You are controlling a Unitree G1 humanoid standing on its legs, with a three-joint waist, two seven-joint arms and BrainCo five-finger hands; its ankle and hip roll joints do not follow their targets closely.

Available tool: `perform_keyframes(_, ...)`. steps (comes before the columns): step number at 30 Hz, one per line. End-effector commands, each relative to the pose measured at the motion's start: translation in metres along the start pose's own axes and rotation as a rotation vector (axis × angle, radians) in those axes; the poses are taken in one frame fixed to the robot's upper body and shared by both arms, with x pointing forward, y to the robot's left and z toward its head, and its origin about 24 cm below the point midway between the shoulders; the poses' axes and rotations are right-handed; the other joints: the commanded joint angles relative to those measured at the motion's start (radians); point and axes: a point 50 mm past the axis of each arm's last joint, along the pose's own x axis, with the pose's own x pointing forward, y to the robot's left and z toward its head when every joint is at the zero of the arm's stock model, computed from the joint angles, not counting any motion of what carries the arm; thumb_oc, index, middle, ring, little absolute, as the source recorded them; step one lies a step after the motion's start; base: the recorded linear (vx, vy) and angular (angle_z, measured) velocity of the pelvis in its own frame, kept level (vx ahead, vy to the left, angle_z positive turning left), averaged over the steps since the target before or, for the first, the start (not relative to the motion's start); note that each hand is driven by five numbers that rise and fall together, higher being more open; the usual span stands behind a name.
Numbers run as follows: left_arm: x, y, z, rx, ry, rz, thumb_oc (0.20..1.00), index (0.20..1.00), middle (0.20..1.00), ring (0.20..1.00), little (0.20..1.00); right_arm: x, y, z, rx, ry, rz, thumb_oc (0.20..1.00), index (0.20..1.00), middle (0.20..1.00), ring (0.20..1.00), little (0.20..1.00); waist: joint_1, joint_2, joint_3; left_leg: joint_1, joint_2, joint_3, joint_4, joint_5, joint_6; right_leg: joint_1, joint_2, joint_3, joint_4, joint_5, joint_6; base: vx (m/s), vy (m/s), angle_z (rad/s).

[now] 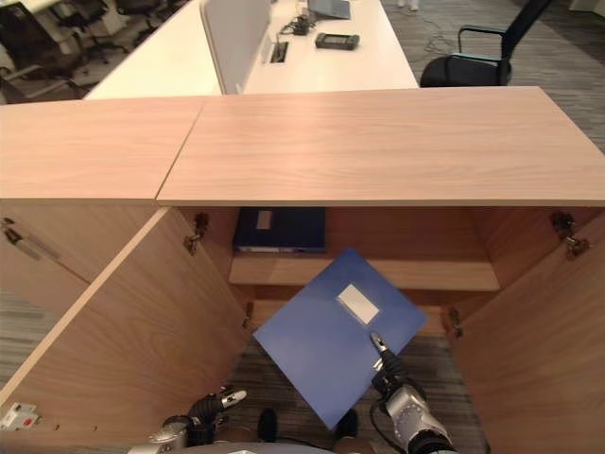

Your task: Put the empty folder in the office cabinet

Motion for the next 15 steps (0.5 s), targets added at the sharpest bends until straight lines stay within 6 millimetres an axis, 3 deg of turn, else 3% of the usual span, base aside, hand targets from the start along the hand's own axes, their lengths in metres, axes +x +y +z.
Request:
perform_keyframes(1,-0.003,0.005,0.004,0.060,-0.029,-0.006,1.000,1.000,1.000,1.000,1.000,0.006,0.031,0.022,-0.038,-0.098,0.119,0.200,0.200,0.200,0.200,0.200,0.015,-0.041,-0.051,-0.111,-0.043,-0.021,-0.013,0.055,0.012,0.148,0.054,0.016,0.014,-0.167,0.033,0.09,0.104,-0.26)
perform_keyframes(10,-0.008,0.016,0.000,0.055,-0.021,0.033,1.000,1.000,1.000,1.000,1.000,0.010,0.066,0.029,-0.009,-0.140,0.199,0.200,0.200,0.200,0.200,0.200,0.036,-0.033,-0.045,-0.094,-0.056,0.006,0.006,-0.009,0.058,0.115,0.010,0.075,0.028,-0.143,0.071,0.05,0.130,-0.23)
perform_keyframes(15,-0.013,0.025,-0.004,0.033,-0.019,0.063,1.000,1.000,1.000,1.000,1.000,0.009,0.088,0.039,-0.018,-0.192,0.254,0.200,0.200,0.200,0.200,0.200,0.055,-0.012,-0.032,-0.108,-0.060,0.028,0.043,-0.049,0.081,0.074,-0.046,0.063,0.082,-0.126,0.109,0.00,0.100,-0.19)
